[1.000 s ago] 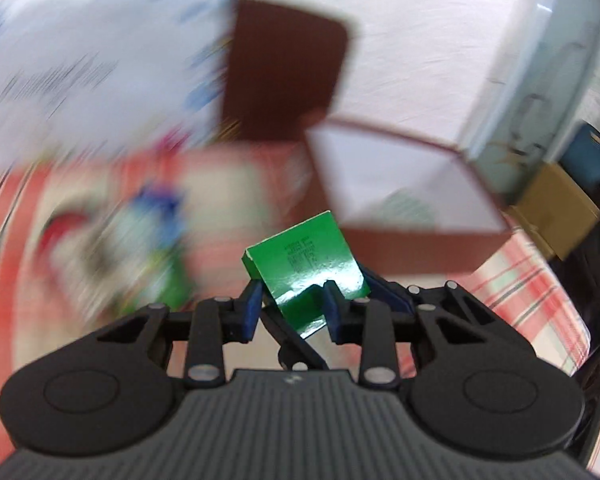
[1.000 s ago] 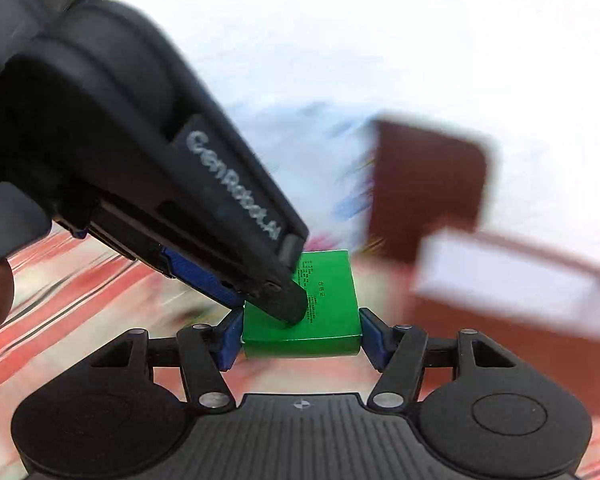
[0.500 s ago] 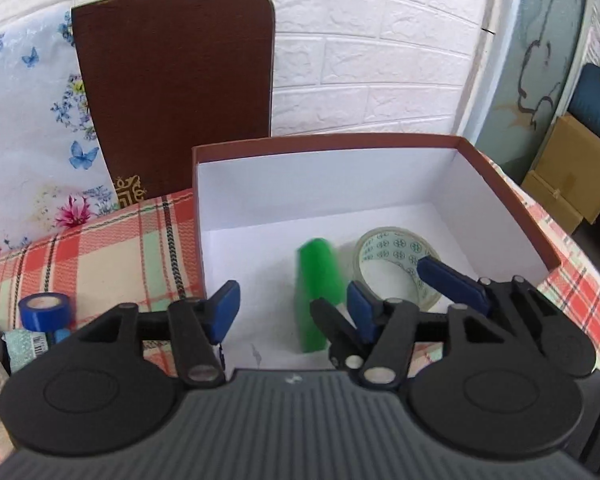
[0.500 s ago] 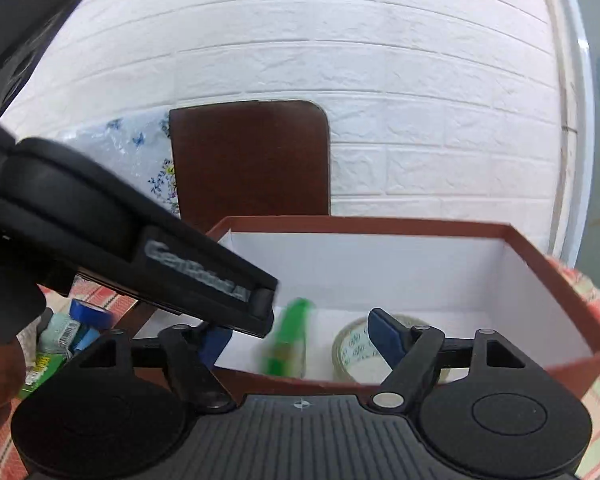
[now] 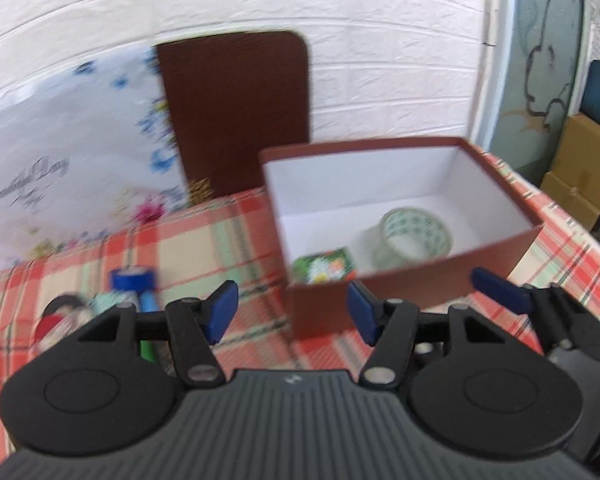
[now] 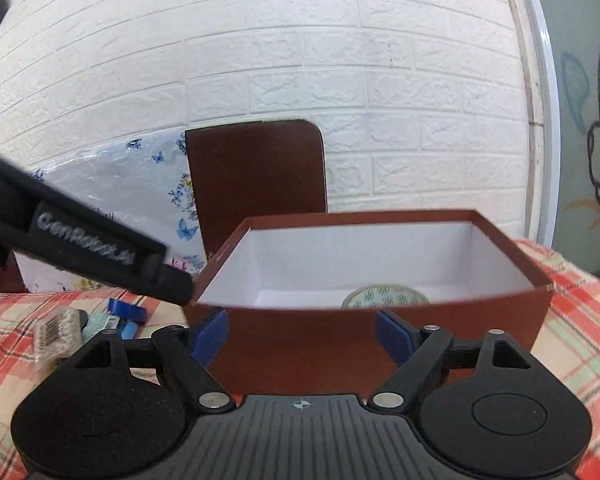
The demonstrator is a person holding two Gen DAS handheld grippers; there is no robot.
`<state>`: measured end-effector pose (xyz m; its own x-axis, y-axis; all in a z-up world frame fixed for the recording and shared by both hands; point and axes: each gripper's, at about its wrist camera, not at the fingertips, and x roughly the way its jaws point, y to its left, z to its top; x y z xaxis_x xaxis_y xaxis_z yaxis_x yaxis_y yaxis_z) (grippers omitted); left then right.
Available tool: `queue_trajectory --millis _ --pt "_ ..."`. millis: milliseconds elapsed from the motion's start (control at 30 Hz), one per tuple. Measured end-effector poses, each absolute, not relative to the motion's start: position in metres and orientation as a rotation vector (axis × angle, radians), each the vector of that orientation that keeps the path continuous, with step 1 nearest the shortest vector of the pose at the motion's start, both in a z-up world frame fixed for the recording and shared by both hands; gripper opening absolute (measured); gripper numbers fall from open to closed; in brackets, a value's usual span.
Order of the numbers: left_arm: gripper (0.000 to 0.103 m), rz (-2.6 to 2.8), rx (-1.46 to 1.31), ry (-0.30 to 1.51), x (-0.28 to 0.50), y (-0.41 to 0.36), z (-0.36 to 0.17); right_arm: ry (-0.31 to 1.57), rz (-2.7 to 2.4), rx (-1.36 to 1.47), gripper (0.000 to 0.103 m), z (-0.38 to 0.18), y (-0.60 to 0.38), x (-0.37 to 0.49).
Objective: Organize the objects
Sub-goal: 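Reach the left gripper to the bag of cotton swabs and grasp it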
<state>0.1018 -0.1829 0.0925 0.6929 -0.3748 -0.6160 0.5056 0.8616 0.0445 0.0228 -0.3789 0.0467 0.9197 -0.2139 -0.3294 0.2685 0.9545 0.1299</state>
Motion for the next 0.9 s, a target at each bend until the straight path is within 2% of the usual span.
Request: queue_trajectory --millis 367,733,900 --pt "0.062 -0.354 0.187 0.736 0.094 -0.106 0.047 0.418 -0.132 0.131 0.08 0.045 -0.305 -0.009" --pt "0.062 -0.194 0.128 0.77 0.109 -0.026 0.014 0.506 -0.028 0.055 0.079 0.032 -0.258 0.02" --pt "0.063 -0.08 0.076 0.795 0.123 0.023 -0.013 0.536 0.024 0.022 0.072 0.024 -0.24 0.042"
